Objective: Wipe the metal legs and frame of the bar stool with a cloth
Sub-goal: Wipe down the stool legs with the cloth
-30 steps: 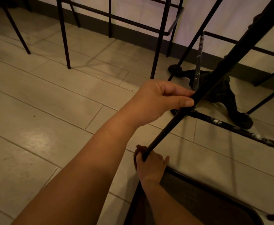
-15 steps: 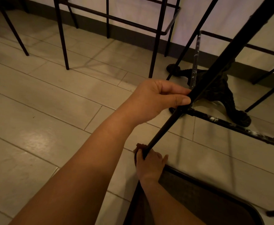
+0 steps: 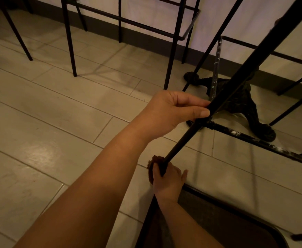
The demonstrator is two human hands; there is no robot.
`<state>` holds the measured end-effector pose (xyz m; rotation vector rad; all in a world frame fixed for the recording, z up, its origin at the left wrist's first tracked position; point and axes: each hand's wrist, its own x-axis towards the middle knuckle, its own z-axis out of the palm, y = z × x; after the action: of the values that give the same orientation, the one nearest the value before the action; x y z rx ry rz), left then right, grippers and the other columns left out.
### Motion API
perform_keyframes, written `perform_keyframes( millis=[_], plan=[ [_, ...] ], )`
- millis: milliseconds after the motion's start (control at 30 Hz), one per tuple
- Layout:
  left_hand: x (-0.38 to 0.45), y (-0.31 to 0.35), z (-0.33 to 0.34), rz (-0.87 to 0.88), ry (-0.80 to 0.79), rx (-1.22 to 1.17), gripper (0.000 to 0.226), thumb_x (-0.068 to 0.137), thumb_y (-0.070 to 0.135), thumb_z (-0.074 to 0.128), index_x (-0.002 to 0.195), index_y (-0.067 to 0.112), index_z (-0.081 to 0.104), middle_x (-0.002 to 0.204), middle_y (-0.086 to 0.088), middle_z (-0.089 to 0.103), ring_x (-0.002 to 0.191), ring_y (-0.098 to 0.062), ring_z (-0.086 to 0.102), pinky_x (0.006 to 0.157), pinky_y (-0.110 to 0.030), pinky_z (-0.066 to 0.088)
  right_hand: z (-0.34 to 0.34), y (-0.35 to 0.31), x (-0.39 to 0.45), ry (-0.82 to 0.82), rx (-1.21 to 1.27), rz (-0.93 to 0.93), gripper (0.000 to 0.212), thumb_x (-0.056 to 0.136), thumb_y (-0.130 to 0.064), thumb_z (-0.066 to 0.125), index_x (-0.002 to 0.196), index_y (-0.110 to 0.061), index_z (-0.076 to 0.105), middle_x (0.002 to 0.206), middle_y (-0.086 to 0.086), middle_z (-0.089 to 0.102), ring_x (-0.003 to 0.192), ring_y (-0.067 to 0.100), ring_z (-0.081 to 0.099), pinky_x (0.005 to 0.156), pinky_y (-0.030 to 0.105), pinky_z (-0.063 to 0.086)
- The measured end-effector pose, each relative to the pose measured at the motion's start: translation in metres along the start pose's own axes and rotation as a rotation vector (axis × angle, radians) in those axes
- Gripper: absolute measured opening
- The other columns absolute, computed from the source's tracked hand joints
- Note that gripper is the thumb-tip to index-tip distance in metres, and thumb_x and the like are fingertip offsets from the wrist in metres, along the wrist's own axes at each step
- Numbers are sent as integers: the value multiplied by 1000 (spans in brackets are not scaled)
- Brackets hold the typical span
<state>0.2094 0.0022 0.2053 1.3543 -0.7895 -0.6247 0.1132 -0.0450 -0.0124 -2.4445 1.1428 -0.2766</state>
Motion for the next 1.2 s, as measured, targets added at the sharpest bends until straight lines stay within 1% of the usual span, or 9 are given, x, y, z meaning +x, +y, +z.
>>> perform_keyframes(
  millis=[133,233,467,633,733,867,1033,1133,1200],
  plan=[
    [-6,-8,-3,-24,-10,18,24,83,5,68,105,14,71,104,-1,74,100,-11,68,91,-23,53,0,-4,4,-172,-85,33,36,92,-53,45,111,-28,62,105,-7,67,119,14,50,118,43,-4],
    [-12,-22,-3,-72,-12,37,26,81,6,70,105,16,71,106,1,73,103,-9,67,97,-30,51,-5,-4,5,-212,-95,36,38,92,-54,46,113,-26,63,103,-5,68,116,14,51,120,44,0],
    [-18,-38,1,-102,36,52,26,78,10,74,96,28,74,98,8,75,98,-6,69,91,-23,52,-20,0,-3,0,97,-49,36,92,-49,52,108,-20,67,95,-2,71,104,14,61,120,39,7],
    [-16,-41,1,-92,36,94,25,78,11,74,92,32,74,94,12,75,94,-3,69,83,-15,53,-31,-11,4,-174,87,-31,33,95,-49,45,112,-26,63,109,-6,70,113,11,58,120,37,6],
    [-16,-39,1,-90,36,99,25,78,10,74,91,32,74,92,12,75,93,-3,69,81,-13,52,-39,-12,4,-171,237,-27,26,94,-47,50,107,-29,64,103,-10,71,106,7,61,120,36,7],
    [-14,-33,0,-135,26,151,22,77,10,75,91,28,74,91,9,76,94,-4,69,93,-26,50,-50,-14,2,-84,375,-54,5,92,-40,57,94,-36,59,94,-13,72,93,5,63,115,43,22],
    [-6,-18,-7,-202,-50,318,19,76,19,77,91,30,74,88,16,75,86,7,66,76,-8,48,-62,-25,-4,-129,636,-22,9,92,-42,54,89,-49,58,89,-18,72,87,9,68,103,53,40],
    [-3,-10,-5,-217,-80,405,17,75,21,78,82,36,73,83,21,73,82,9,66,80,-16,46,-74,-30,-6,-103,743,-36,13,93,-38,55,95,-49,62,89,-20,72,88,4,67,100,47,45],
    [-4,-10,-4,-208,-65,410,17,75,21,78,82,35,74,82,20,74,81,7,67,83,-20,48,-86,-36,-6,-86,847,-52,28,95,-31,56,88,-57,63,84,-23,72,82,0,68,85,36,56]
  ],
)
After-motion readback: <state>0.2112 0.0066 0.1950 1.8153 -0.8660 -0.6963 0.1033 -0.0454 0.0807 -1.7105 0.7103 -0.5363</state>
